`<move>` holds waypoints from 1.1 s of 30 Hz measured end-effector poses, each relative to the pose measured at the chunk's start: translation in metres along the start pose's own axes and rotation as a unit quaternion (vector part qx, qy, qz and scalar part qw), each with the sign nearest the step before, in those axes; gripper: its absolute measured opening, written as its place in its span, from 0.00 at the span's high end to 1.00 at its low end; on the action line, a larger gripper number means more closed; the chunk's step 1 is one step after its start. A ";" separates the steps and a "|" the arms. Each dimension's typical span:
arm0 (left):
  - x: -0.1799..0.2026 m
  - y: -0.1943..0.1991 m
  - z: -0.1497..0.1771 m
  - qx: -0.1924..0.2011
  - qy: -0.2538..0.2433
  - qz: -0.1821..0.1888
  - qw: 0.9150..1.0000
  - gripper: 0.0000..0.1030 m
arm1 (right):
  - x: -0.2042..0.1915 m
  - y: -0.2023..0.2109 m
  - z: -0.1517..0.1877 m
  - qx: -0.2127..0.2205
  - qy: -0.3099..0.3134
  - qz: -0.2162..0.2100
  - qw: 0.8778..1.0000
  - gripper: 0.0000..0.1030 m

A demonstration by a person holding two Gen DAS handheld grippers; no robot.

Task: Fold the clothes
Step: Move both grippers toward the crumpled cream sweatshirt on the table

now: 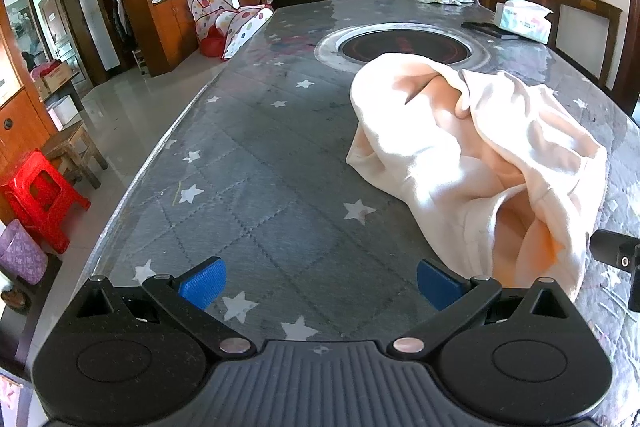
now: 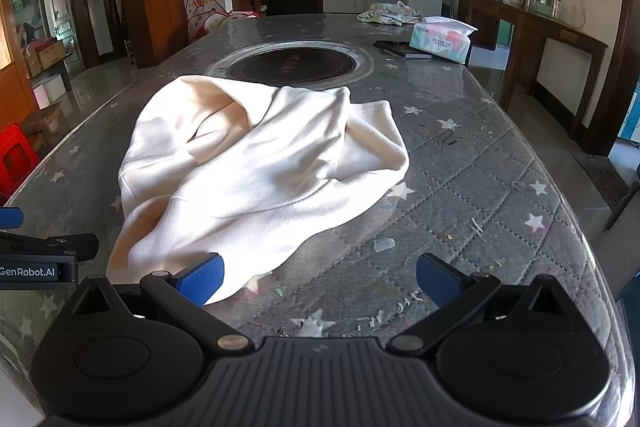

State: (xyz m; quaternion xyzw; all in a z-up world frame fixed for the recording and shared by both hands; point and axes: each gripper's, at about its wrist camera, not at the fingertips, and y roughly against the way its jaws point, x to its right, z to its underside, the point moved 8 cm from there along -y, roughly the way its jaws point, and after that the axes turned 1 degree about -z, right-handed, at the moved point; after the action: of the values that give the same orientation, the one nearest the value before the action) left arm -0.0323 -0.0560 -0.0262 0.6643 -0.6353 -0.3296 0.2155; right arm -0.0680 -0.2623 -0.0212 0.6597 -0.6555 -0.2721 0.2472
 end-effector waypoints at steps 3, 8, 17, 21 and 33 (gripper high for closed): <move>0.001 0.000 0.001 -0.001 -0.002 -0.001 1.000 0.00 | -0.001 0.000 0.000 0.000 0.001 -0.001 1.000 0.00; 0.004 0.000 0.001 -0.001 -0.007 0.000 1.000 0.00 | -0.002 -0.001 0.001 -0.002 0.002 -0.002 1.000 0.00; 0.010 -0.001 0.003 -0.003 -0.018 0.003 1.000 0.00 | -0.005 -0.003 0.003 -0.007 0.005 -0.003 1.000 0.00; 0.013 -0.001 0.004 -0.003 -0.024 0.003 1.000 0.00 | -0.007 -0.003 0.004 -0.008 0.008 -0.005 1.000 0.00; 0.019 0.000 0.007 -0.003 -0.036 0.001 0.999 0.00 | -0.014 -0.003 0.008 -0.011 0.017 -0.009 1.000 0.00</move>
State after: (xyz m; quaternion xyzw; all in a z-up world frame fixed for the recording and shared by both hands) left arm -0.0374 -0.0742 -0.0345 0.6509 -0.6420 -0.3550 0.1952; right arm -0.0711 -0.2485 -0.0282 0.6674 -0.6422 -0.2705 0.2626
